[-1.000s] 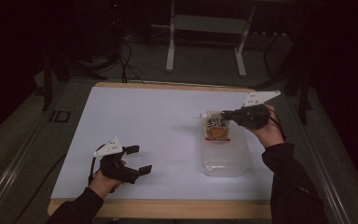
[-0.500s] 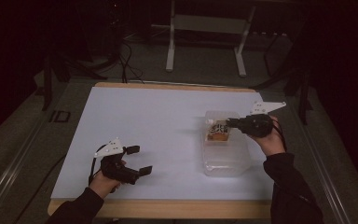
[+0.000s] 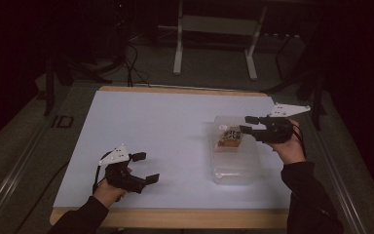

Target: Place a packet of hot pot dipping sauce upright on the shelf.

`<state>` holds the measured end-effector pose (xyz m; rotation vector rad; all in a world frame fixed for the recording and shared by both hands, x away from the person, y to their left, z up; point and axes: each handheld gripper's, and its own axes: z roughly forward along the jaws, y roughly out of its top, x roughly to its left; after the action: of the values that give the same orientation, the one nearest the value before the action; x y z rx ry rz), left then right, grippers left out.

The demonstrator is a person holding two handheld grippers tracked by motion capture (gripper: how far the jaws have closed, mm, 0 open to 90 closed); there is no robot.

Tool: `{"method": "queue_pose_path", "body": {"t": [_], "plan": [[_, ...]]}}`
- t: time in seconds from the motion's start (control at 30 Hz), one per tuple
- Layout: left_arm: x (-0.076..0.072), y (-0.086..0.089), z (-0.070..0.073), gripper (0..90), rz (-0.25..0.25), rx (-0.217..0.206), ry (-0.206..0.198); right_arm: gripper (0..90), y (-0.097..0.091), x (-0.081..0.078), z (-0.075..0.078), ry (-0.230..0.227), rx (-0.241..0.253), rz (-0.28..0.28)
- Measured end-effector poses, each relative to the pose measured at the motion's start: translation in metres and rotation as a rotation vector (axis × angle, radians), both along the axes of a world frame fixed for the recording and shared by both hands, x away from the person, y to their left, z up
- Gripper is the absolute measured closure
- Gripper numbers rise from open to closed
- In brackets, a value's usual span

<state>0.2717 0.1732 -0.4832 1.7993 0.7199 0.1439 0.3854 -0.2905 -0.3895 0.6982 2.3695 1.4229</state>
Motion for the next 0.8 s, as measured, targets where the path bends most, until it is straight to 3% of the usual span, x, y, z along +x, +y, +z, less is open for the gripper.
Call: {"method": "queue_pose_path", "body": {"t": [0.13,0.17,0.2,0.3,0.43,0.8], "plan": [[-0.001,-0.001,0.0,1.0,-0.005,0.006,-0.009,38.5,0.005,-0.009,0.003,0.007,0.01,0.008],[-0.001,-0.001,0.0,1.0,-0.006,0.005,-0.012,31.3,0.008,-0.014,0.004,0.007,0.017,0.004],[-0.002,-0.002,0.0,1.0,-0.006,0.003,-0.013,31.3,0.008,-0.014,0.004,0.007,0.017,0.004],[-0.003,-0.002,0.0,1.1,-0.007,0.003,-0.022,19.8,0.013,-0.026,0.006,0.009,0.041,0.005],[-0.005,-0.002,0.001,1.0,-0.009,0.003,-0.039,13.3,0.016,-0.034,0.005,0.012,0.051,0.002],[-0.008,-0.001,0.002,1.0,-0.003,0.02,-0.067,13.5,0.026,-0.069,-0.004,-0.012,0.099,-0.005]]}}
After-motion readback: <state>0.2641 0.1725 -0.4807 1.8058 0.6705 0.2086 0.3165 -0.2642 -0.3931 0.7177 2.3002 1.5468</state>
